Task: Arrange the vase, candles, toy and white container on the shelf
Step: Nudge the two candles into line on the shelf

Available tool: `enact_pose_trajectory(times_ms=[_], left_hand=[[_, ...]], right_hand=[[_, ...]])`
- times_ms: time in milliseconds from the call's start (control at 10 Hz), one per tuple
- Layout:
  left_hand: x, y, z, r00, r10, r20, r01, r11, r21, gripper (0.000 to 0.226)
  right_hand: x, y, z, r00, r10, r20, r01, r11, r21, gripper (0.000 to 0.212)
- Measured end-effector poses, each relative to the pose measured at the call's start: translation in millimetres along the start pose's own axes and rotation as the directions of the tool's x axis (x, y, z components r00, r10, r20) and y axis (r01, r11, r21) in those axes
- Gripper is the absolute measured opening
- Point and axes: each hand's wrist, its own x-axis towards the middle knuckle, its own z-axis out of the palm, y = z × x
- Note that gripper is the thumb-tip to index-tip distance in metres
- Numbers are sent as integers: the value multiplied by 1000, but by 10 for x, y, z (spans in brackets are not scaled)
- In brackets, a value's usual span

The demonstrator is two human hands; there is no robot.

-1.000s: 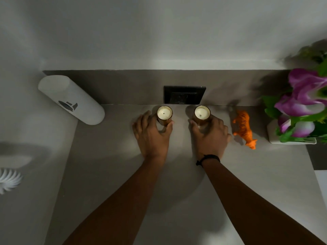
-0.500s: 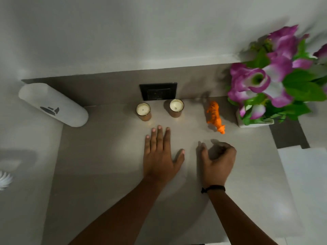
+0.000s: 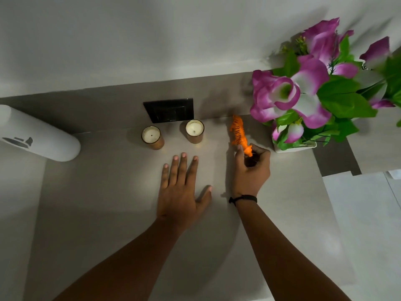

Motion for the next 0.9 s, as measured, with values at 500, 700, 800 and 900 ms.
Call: enact_pose_trajectory(times_ms=[500,700,800,900], left_hand=[[11,-41,58,999,21,-25,-22,1000,-19,90],[9,-36,50,999,28,-35,-29,1000,-12,90],[5,-39,44,999,37,-40,-38,999,-17,90],[16,-35,44,998,37,-57,-40,999,-37,90]], right_hand=[[633,51,-653,984,64,-165,-78,993,-83,98],[821,88,-580,991,30,-131,-40,997,-70,78],[820,88,-562,992,21,-127,-33,995,-93,78],[802,52,-547,992,11,-129,-21,997,-78,90]])
